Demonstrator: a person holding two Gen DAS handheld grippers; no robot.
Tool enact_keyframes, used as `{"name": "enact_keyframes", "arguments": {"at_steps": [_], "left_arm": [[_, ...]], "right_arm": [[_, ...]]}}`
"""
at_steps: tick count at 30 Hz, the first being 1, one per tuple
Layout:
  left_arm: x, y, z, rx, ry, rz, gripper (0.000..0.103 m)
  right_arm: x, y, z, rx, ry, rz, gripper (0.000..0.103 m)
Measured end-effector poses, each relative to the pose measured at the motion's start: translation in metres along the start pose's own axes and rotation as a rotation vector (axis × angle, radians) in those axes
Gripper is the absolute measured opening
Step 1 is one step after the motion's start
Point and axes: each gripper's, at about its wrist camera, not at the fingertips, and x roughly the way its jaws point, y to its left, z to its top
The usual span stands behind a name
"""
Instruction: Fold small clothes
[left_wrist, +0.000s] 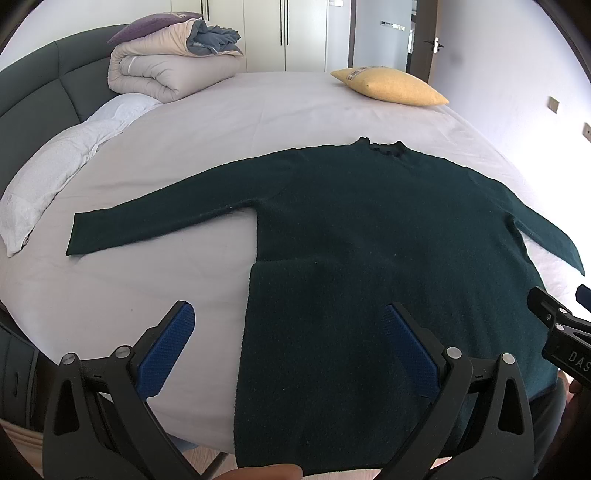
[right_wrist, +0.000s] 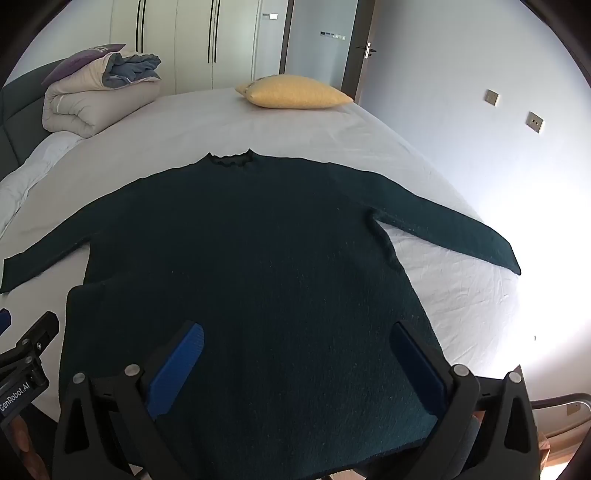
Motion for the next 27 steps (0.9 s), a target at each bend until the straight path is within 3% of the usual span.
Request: {"name": "enact_keyframes", "arguments": {"at_steps": [27], "left_arm": [[0.007, 0.001, -0.01, 0.0, 0.005, -0.003, 0.103]], "right_arm": [[0.003, -0.007, -0.007, 0.004, 0.013, 0.002, 0.103]]}}
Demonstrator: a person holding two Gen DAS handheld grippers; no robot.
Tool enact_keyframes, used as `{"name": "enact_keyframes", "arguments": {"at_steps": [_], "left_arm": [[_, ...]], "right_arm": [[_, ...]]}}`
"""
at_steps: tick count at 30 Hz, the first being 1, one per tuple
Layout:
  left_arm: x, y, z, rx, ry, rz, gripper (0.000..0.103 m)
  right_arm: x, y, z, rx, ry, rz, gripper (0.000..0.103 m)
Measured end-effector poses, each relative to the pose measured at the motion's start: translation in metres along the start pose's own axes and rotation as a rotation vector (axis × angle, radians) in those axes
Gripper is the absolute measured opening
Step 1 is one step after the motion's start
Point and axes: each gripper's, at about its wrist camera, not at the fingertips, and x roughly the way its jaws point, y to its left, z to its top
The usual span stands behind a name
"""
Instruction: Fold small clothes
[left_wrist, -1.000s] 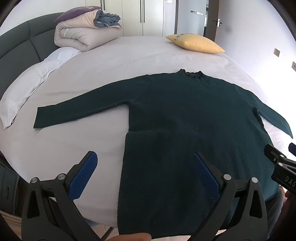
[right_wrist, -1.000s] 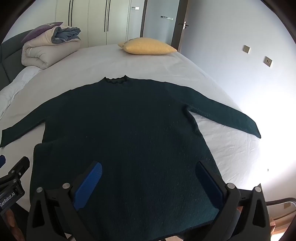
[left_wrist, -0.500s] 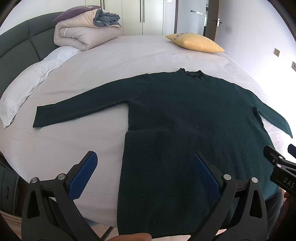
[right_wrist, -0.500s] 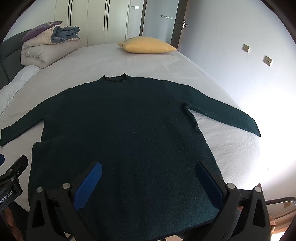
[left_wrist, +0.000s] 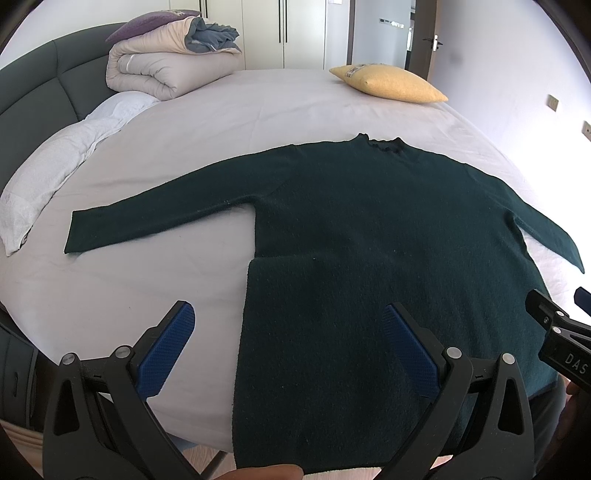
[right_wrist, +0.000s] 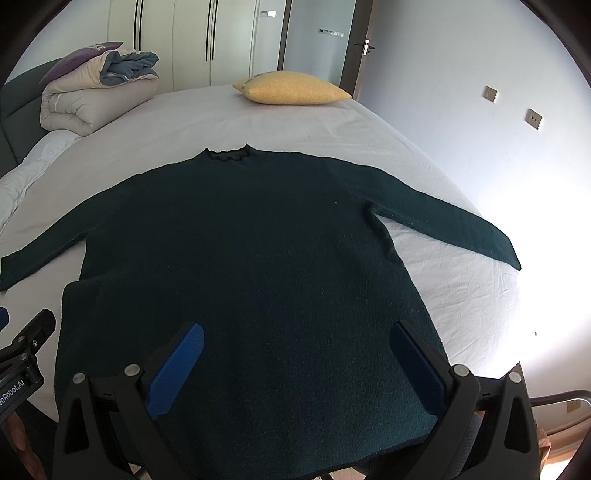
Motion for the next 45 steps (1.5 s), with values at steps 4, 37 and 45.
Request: {"name": "enact_keyframes", "arguments": {"at_steps": [4, 37, 45], "left_arm": [[0.0, 0.0018, -0.0033, 0.0, 0.0, -0.002, 0.103], [-0.0027, 0.0002, -0.0026, -0.007, 0.002, -0.016, 0.103], [-0.0056, -0.0015, 0.0013, -0.017, -0.004, -0.008, 0.103]], "right_arm": [[-0.0001, 0.0003, 0.0001, 0.0, 0.0, -0.001, 0.103], [0.0, 0.002, -0.002, -0.004, 0.003, -0.006, 0.103], [0.0, 0.0022, -0.0022, -0.003, 0.003, -0.006, 0.103]]}}
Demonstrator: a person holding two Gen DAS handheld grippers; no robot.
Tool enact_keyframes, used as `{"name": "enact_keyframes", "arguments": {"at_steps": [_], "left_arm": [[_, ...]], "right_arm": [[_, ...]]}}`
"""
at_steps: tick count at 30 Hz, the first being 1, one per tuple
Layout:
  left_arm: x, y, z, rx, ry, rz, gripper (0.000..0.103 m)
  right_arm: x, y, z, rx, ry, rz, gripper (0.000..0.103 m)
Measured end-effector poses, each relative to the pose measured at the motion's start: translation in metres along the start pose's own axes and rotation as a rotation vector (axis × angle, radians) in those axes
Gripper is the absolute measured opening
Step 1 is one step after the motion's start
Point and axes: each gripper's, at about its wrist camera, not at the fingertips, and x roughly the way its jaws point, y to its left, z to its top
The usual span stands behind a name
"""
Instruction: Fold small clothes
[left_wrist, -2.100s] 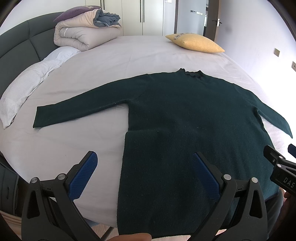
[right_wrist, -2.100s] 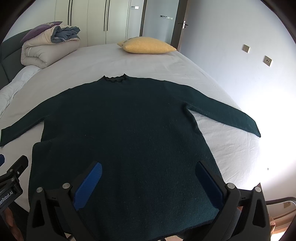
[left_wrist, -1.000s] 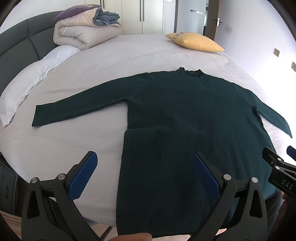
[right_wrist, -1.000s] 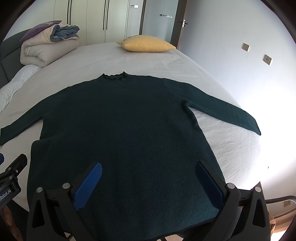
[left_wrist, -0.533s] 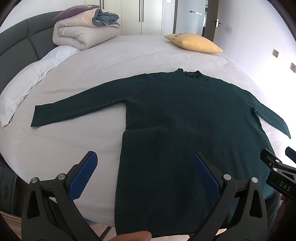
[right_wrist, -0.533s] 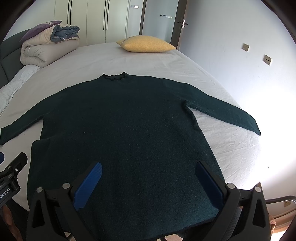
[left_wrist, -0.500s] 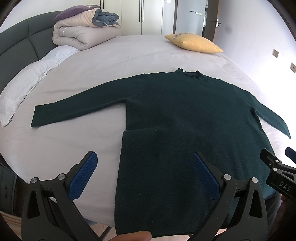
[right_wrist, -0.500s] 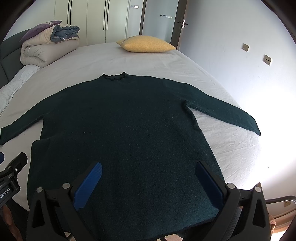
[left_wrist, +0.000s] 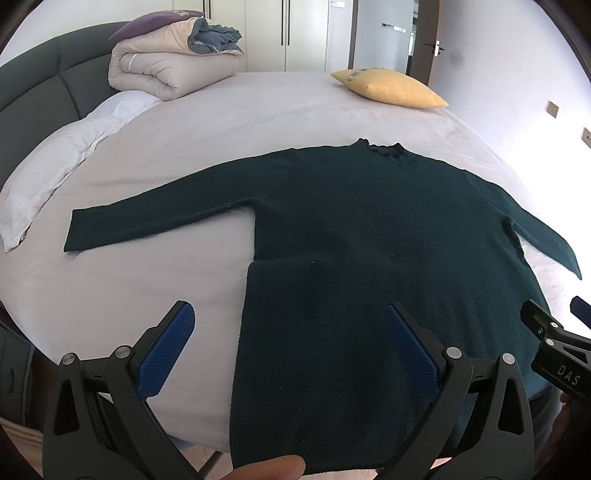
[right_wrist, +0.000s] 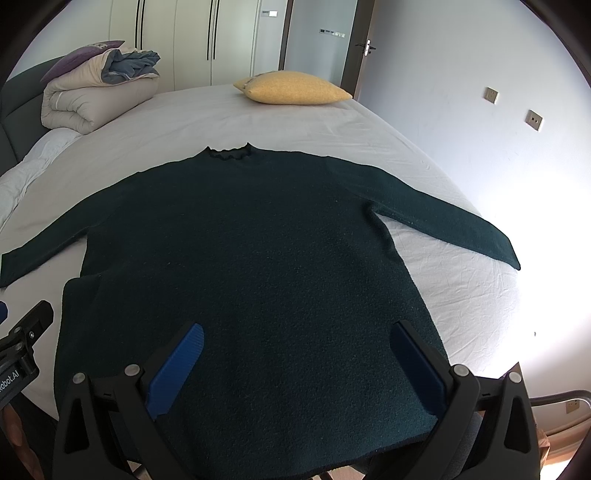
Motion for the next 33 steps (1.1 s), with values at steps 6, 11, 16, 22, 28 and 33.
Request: {"name": "enact_keyframes", "arguments": {"at_steps": [6, 11, 16, 22, 28, 33], "left_arm": [[-0.003, 0.0, 0.0, 0.008, -0.03, 0.002, 0.103], [-0.003, 0.002, 0.001, 0.005, -0.027, -0.003, 0.103], [0.0, 0.001, 0.0, 0.013, -0.025, 0.003, 0.103], [0.006, -0.004, -0.002, 0.025, -0.012, 0.01, 0.103], [0.014, -0.009, -0.001, 0.036, 0.006, -0.003, 0.103], [0.022, -0.008, 0.009, 0.009, 0.034, -0.104, 0.103]], "right_arm": [[0.0, 0.001, -0.001, 0.0, 0.0, 0.0, 0.103], [0.0, 0.001, -0.001, 0.002, 0.0, 0.0, 0.103], [0.002, -0.002, -0.003, 0.009, 0.006, 0.004, 0.103], [0.008, -0.008, -0.004, 0.022, 0.015, 0.011, 0.103], [0.016, -0.016, -0.003, 0.038, 0.025, 0.019, 0.103], [0.019, -0.039, 0.0, 0.092, 0.005, 0.071, 0.103]]}}
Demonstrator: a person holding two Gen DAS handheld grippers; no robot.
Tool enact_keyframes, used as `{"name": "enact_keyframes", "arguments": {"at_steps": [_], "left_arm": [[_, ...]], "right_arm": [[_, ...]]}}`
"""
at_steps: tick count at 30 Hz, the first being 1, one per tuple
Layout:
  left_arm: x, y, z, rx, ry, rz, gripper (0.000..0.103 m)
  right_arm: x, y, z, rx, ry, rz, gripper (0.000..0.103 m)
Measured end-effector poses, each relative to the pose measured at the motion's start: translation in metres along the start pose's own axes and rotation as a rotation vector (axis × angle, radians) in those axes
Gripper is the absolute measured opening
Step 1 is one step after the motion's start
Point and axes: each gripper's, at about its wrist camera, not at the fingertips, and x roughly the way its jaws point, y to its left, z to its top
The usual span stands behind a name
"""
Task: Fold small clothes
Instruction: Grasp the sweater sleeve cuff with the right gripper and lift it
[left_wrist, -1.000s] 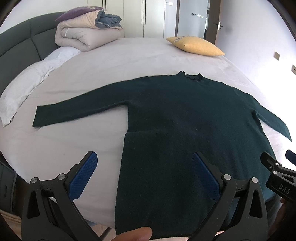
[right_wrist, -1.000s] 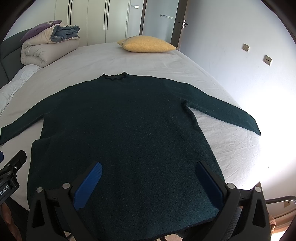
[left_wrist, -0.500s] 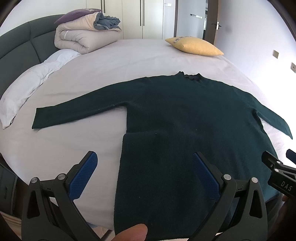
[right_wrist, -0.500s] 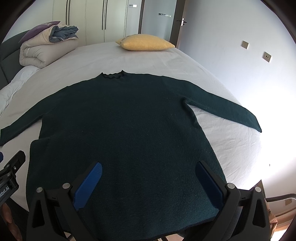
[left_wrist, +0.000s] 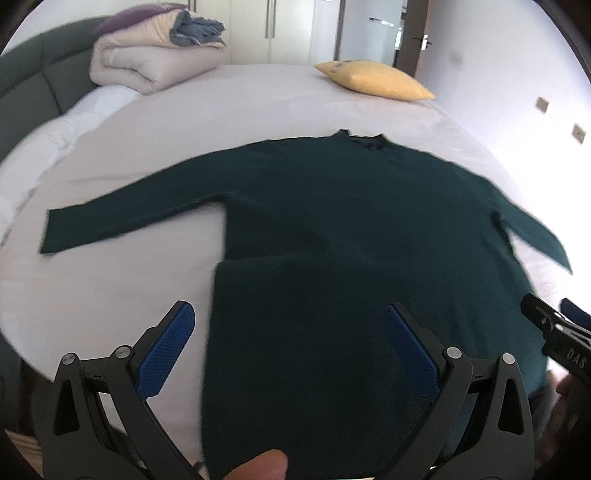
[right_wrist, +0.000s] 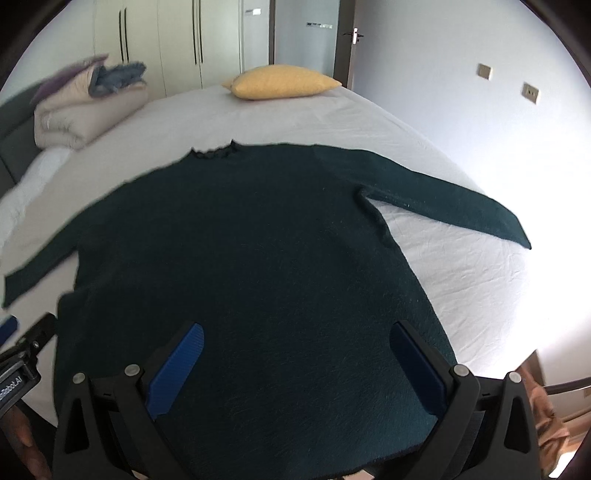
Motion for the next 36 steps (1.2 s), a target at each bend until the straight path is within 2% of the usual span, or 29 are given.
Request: {"name": "enact_keyframes", "arguments": {"at_steps": [4, 8, 11, 14, 16, 19, 22, 25, 27, 29, 31, 33, 35, 36], "left_arm": [[0.008, 0.001, 0.018, -0.027, -0.015, -0.111, 0.103], [0.021, -0.008, 0.033, -0.012, -0.012, -0.188, 0.103], [0.038, -0.019, 0.04, 0.017, 0.032, -0.187, 0.103], [0.051, -0.026, 0.046, 0.02, 0.041, -0.117, 0.103], [0.058, -0.032, 0.053, 0.039, 0.026, -0.094, 0.103], [0.071, -0.038, 0.067, 0.05, 0.018, -0.1, 0.103], [0.084, -0.045, 0.082, 0.06, 0.014, -0.123, 0.103], [0.101, -0.045, 0.097, 0.021, 0.018, -0.229, 0.103], [0.105, -0.043, 0.102, -0.003, 0.018, -0.274, 0.103], [0.114, -0.044, 0.107, -0.013, 0.026, -0.296, 0.102], [0.123, -0.044, 0.111, -0.024, 0.04, -0.315, 0.095], [0.134, -0.042, 0.114, -0.041, 0.065, -0.338, 0.083], [0.15, -0.041, 0.12, -0.065, 0.089, -0.366, 0.077], [0.156, -0.04, 0.121, -0.075, 0.095, -0.375, 0.076]], "right_arm": [[0.004, -0.056, 0.019, 0.126, -0.016, 0.033, 0.103], [0.022, -0.155, 0.042, 0.344, -0.028, 0.038, 0.103], [0.036, -0.228, 0.048, 0.494, -0.063, 0.047, 0.103], [0.06, -0.301, 0.045, 0.679, -0.074, 0.062, 0.103], [0.082, -0.347, 0.038, 0.83, -0.065, 0.122, 0.101], [0.111, -0.391, 0.032, 0.973, -0.059, 0.192, 0.091], [0.118, -0.409, 0.04, 1.043, -0.136, 0.222, 0.091], [0.13, -0.422, 0.051, 1.082, -0.176, 0.252, 0.091], [0.139, -0.427, 0.059, 1.101, -0.195, 0.252, 0.09], [0.147, -0.422, 0.064, 1.101, -0.201, 0.241, 0.079], [0.149, -0.422, 0.065, 1.118, -0.205, 0.241, 0.073], [0.151, -0.421, 0.061, 1.134, -0.211, 0.245, 0.059], [0.154, -0.423, 0.062, 1.143, -0.192, 0.239, 0.034], [0.155, -0.425, 0.066, 1.138, -0.181, 0.228, 0.027]]}}
